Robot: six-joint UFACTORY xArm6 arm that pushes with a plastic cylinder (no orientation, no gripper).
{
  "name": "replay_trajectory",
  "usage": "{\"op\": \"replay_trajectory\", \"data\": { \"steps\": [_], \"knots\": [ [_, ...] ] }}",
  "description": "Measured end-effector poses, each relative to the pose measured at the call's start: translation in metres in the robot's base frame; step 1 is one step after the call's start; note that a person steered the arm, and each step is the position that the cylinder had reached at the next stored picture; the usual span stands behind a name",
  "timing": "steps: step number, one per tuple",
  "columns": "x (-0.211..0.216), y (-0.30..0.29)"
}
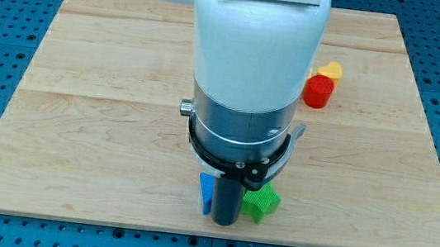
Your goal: Move the arm away from the green star
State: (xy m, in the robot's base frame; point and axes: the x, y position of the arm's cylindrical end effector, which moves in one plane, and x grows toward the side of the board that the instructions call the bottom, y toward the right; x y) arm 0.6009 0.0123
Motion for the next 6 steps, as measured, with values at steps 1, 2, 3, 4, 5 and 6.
{"op": "replay_trajectory", "data": {
  "steps": [1,2,3,4,5,6],
  "knots": [
    [0.018,-0.006],
    [0.011,-0.003],
    [0.002,0.014],
    [0.017,0.014],
    [0.018,0.012],
    [0.018,0.009]
  ]
}}
